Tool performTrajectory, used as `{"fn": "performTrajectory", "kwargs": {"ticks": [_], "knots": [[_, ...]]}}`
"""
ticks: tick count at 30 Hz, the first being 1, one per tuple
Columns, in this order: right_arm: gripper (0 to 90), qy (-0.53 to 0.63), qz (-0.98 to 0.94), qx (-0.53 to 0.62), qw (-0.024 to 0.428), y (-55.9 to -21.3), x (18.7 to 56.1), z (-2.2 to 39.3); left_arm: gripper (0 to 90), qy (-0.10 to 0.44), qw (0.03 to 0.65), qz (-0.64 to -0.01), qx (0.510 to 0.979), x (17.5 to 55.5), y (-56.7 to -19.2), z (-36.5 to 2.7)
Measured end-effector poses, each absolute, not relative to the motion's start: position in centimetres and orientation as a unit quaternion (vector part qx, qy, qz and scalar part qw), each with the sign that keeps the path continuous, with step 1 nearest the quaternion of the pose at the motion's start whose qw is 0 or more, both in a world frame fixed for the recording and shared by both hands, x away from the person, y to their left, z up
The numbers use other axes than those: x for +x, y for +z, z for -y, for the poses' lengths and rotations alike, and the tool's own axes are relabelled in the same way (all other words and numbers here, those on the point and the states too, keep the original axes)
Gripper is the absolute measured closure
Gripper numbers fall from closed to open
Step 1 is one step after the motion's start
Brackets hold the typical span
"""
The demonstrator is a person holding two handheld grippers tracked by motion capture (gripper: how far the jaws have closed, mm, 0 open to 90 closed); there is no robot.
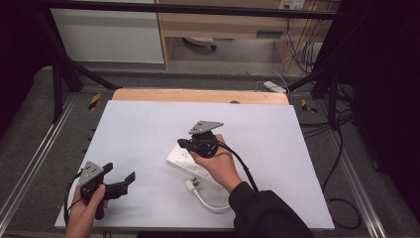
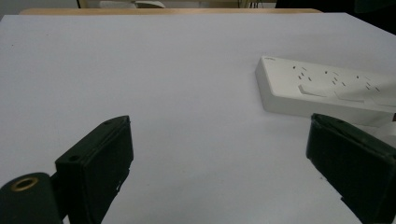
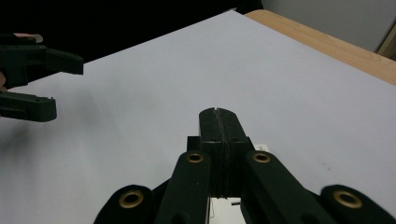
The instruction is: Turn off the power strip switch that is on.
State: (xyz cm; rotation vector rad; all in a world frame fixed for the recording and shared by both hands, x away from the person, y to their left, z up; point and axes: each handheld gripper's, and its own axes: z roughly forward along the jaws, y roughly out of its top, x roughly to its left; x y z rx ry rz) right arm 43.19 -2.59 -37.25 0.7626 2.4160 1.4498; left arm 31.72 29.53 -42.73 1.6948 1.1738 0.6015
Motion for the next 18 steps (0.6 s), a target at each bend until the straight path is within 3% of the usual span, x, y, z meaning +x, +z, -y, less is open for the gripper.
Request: {"fn": "performTrajectory", "kwargs": {"ticks": [18], "knots": [[90.0,0.474,-0.839,0.248,0.099,-38.0,43.1,1.0,6.4,0.247,0.475,-0.478,0.696,31.7,-42.7,-29.4]]}}
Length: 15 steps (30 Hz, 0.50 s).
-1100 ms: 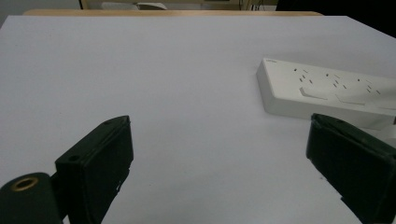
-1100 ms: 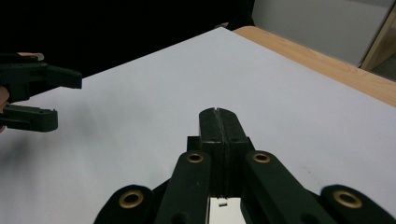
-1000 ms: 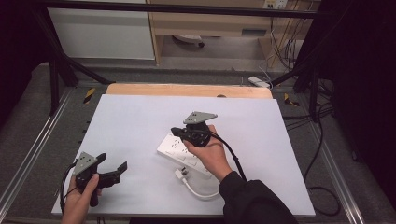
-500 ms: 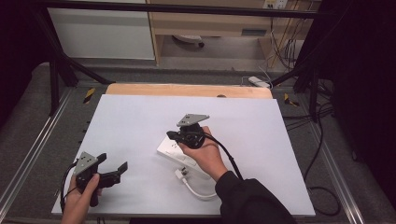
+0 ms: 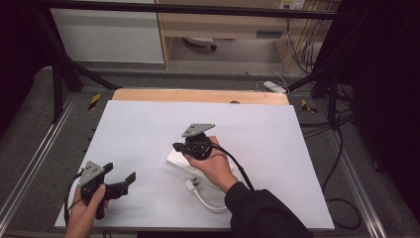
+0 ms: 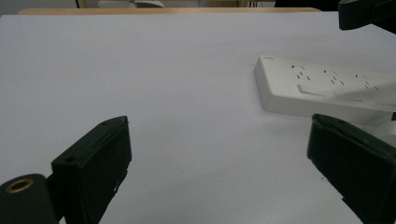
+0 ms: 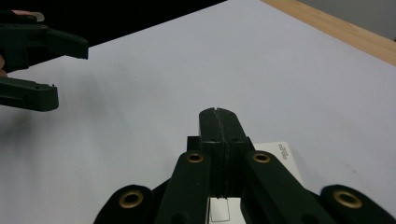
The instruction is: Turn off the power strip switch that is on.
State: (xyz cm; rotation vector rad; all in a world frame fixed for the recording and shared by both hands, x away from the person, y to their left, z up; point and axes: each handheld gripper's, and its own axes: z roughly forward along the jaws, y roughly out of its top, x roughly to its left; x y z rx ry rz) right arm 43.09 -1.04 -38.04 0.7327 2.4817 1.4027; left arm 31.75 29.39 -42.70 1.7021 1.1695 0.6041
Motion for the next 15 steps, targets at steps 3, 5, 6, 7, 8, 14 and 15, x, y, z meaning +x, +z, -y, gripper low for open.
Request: {"fn": "performTrajectory", "kwargs": {"ticks": [3,5,6,7,8,14,15], "knots": [[90.0,0.471,-0.842,0.246,0.095,-38.24,43.05,0.80,6.5,0.246,0.475,-0.478,0.697,31.74,-42.71,-29.36],[90.0,0.467,-0.844,0.247,0.094,-38.37,43.02,0.69,6.5,0.246,0.474,-0.477,0.697,31.75,-42.71,-29.35],[90.0,0.466,-0.845,0.247,0.093,-38.43,43.02,0.65,6.5,0.246,0.474,-0.477,0.698,31.75,-42.71,-29.35],[90.0,0.465,-0.846,0.245,0.094,-38.50,43.04,0.62,6.5,0.246,0.474,-0.477,0.698,31.76,-42.71,-29.33],[90.0,0.464,-0.846,0.245,0.092,-38.55,43.04,0.58,6.5,0.246,0.474,-0.476,0.699,31.76,-42.71,-29.34],[90.0,0.455,-0.851,0.247,0.090,-38.89,43.16,0.43,6.5,0.245,0.472,-0.477,0.700,31.78,-42.74,-29.32],[90.0,0.453,-0.852,0.247,0.089,-38.94,43.18,0.42,6.5,0.246,0.472,-0.476,0.700,31.78,-42.74,-29.33]]}}
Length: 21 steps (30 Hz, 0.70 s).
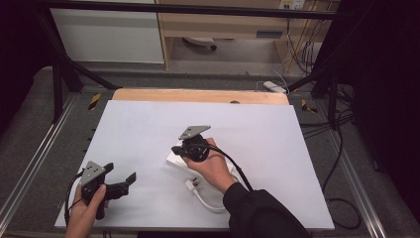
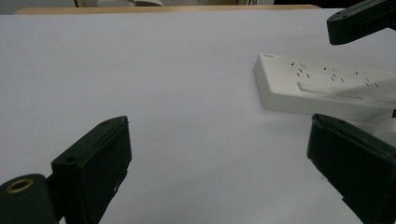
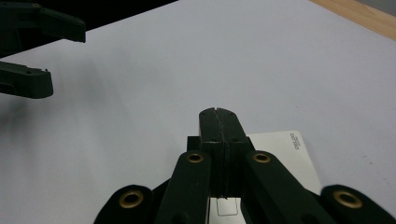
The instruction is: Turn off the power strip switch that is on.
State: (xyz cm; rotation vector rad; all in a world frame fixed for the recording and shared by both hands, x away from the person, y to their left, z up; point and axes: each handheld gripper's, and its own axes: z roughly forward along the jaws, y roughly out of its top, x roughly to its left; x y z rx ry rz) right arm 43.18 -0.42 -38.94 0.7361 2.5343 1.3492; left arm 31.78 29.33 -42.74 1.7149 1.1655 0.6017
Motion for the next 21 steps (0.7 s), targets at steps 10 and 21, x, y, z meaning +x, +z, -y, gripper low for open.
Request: {"fn": "performTrajectory", "kwargs": {"ticks": [10,21], "knots": [[90.0,0.442,-0.857,0.251,0.083,-39.5,43.3,0.1,6.5,0.247,0.470,-0.474,0.702,31.8,-42.7,-29.3],[90.0,0.431,-0.863,0.250,0.084,-40.2,43.5,-0.2,6.5,0.247,0.468,-0.474,0.704,31.8,-42.7,-29.3]]}}
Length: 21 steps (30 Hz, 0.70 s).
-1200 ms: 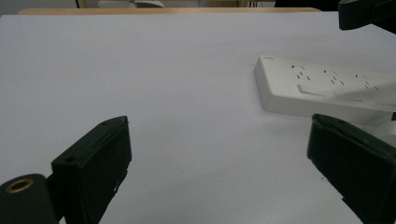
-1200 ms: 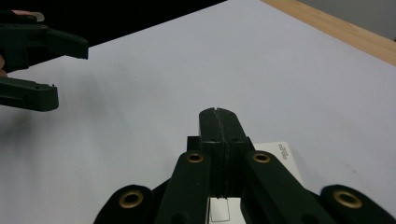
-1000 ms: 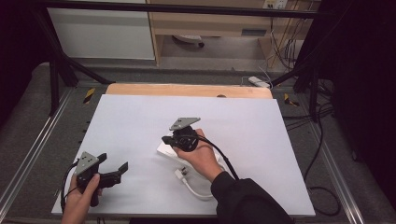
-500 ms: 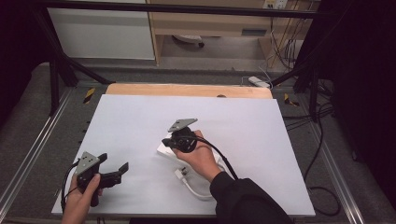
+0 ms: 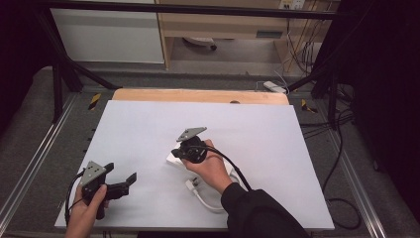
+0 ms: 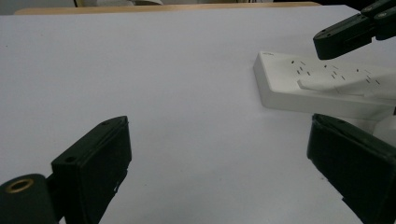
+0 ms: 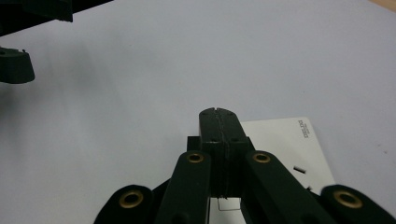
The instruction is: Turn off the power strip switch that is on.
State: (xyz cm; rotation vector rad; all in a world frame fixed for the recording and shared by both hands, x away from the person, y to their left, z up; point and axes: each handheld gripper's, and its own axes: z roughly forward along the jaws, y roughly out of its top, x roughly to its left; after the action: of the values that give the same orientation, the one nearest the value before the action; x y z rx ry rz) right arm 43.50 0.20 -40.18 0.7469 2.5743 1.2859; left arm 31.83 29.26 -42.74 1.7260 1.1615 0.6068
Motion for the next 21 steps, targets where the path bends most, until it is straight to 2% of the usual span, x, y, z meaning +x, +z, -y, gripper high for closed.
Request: {"fn": "performTrajectory", "kwargs": {"ticks": [21], "knots": [[90.0,0.415,-0.868,0.258,0.086,-40.95,43.80,-0.46,6.5,0.246,0.467,-0.472,0.706,31.83,-42.77,-29.19]]}}
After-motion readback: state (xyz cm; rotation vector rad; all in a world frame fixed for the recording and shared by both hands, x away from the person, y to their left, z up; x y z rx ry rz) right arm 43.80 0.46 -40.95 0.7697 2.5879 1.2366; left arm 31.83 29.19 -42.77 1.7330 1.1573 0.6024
